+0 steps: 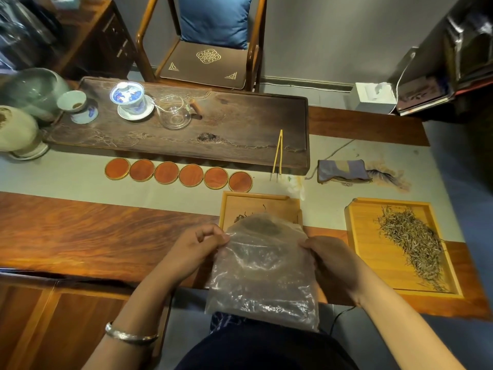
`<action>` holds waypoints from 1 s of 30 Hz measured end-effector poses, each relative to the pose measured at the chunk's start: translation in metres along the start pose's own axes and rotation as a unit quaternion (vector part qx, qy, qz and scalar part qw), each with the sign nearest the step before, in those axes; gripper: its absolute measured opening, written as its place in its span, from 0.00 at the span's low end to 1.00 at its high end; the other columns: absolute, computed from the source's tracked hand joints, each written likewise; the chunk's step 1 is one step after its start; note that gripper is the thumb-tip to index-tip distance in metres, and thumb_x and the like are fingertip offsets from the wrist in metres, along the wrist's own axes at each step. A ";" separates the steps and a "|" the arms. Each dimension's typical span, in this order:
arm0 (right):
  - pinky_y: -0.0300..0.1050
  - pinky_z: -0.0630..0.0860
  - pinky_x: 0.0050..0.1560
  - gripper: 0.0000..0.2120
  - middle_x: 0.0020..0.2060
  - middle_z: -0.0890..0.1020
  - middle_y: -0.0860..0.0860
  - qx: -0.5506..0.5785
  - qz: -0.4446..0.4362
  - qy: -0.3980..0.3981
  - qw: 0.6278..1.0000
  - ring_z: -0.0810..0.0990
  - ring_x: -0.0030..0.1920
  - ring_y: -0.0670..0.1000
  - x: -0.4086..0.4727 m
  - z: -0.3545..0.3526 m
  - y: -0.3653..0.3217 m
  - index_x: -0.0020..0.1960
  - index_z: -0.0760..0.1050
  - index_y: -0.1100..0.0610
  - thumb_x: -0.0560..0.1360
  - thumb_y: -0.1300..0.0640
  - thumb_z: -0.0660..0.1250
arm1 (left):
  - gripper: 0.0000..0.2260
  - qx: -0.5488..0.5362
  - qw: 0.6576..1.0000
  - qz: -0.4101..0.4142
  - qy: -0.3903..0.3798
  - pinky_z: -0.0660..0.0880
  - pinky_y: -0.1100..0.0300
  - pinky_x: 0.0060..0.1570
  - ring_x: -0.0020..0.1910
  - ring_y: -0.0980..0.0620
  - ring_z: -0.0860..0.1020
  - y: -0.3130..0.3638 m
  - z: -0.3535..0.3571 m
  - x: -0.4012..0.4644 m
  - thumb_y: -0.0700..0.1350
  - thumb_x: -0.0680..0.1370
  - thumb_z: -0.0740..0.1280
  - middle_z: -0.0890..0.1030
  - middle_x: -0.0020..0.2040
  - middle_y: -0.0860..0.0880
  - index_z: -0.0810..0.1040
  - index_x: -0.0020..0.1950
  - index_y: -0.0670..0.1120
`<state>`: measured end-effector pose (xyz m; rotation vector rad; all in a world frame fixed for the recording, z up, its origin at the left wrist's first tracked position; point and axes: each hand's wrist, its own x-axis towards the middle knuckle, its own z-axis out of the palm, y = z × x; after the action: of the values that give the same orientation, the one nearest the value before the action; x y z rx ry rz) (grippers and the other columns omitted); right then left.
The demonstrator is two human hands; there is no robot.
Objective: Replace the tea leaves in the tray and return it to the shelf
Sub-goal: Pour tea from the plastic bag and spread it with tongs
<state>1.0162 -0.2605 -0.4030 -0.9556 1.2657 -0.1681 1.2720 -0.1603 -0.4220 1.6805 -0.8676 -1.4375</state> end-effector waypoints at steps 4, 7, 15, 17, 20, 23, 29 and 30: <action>0.33 0.68 0.23 0.13 0.24 0.75 0.48 -0.033 -0.016 -0.001 0.999 0.71 0.22 0.43 -0.001 -0.002 -0.001 0.36 0.74 0.58 0.78 0.55 0.64 | 0.08 -0.010 1.000 0.006 -0.005 0.77 0.62 0.42 0.35 0.52 0.79 0.001 -0.003 -0.001 0.43 0.78 0.66 0.81 0.36 0.46 0.81 0.43 0.39; 0.32 0.68 0.22 0.13 0.23 0.75 0.47 -0.053 -0.025 -0.002 0.998 0.71 0.22 0.43 -0.003 -0.001 -0.004 0.36 0.74 0.59 0.77 0.55 0.64 | 0.08 -0.017 1.000 0.008 -0.009 0.77 0.60 0.42 0.35 0.49 0.79 0.000 -0.006 -0.002 0.43 0.78 0.67 0.81 0.36 0.44 0.81 0.41 0.41; 0.34 0.71 0.25 0.12 0.23 0.76 0.47 -0.082 -0.028 0.004 0.996 0.73 0.23 0.43 -0.006 0.011 -0.007 0.36 0.74 0.59 0.78 0.57 0.64 | 0.08 -0.009 1.000 0.019 -0.008 0.76 0.60 0.43 0.35 0.49 0.78 -0.008 -0.017 -0.007 0.42 0.77 0.67 0.81 0.36 0.45 0.82 0.40 0.44; 0.33 0.72 0.27 0.11 0.25 0.78 0.48 -0.132 -0.068 0.019 0.989 0.75 0.24 0.42 -0.004 0.016 -0.011 0.37 0.76 0.59 0.77 0.58 0.65 | 0.07 -0.011 1.000 0.027 0.010 0.74 0.59 0.40 0.34 0.49 0.76 -0.008 -0.022 -0.009 0.41 0.77 0.68 0.80 0.34 0.45 0.82 0.39 0.45; 0.32 0.70 0.29 0.08 0.29 0.80 0.51 -0.220 -0.140 0.044 0.964 0.75 0.27 0.42 0.002 0.029 -0.022 0.39 0.77 0.58 0.76 0.58 0.66 | 0.03 0.012 0.998 0.044 0.043 0.75 0.58 0.40 0.34 0.50 0.77 -0.005 -0.034 -0.011 0.38 0.77 0.68 0.81 0.31 0.50 0.81 0.44 0.43; 0.36 0.68 0.33 0.06 0.35 0.80 0.59 -0.259 -0.198 0.052 0.944 0.73 0.32 0.44 0.015 0.049 -0.034 0.41 0.77 0.60 0.75 0.59 0.66 | 0.02 0.010 0.994 0.071 0.083 0.75 0.68 0.36 0.31 0.57 0.79 -0.001 -0.051 -0.014 0.35 0.77 0.67 0.82 0.31 0.51 0.79 0.48 0.39; 0.32 0.69 0.32 0.05 0.31 0.77 0.47 -0.268 -0.265 0.007 0.926 0.74 0.31 0.39 0.064 0.125 -0.060 0.40 0.75 0.52 0.74 0.58 0.67 | 0.05 0.057 0.972 0.077 0.214 0.75 0.71 0.35 0.34 0.59 0.80 -0.016 -0.117 -0.027 0.37 0.77 0.68 0.84 0.36 0.52 0.80 0.49 0.45; 0.30 0.69 0.30 0.05 0.30 0.76 0.45 -0.262 -0.272 -0.004 0.926 0.74 0.30 0.37 0.075 0.142 -0.063 0.40 0.75 0.51 0.74 0.58 0.68 | 0.05 0.076 0.966 0.074 0.236 0.76 0.69 0.37 0.35 0.59 0.81 -0.023 -0.131 -0.028 0.38 0.77 0.68 0.84 0.37 0.52 0.80 0.49 0.48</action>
<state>1.1875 -0.2713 -0.4168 -1.7647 1.0232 -0.2636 1.3986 -0.1108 -0.4164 1.9174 -0.8226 -0.8323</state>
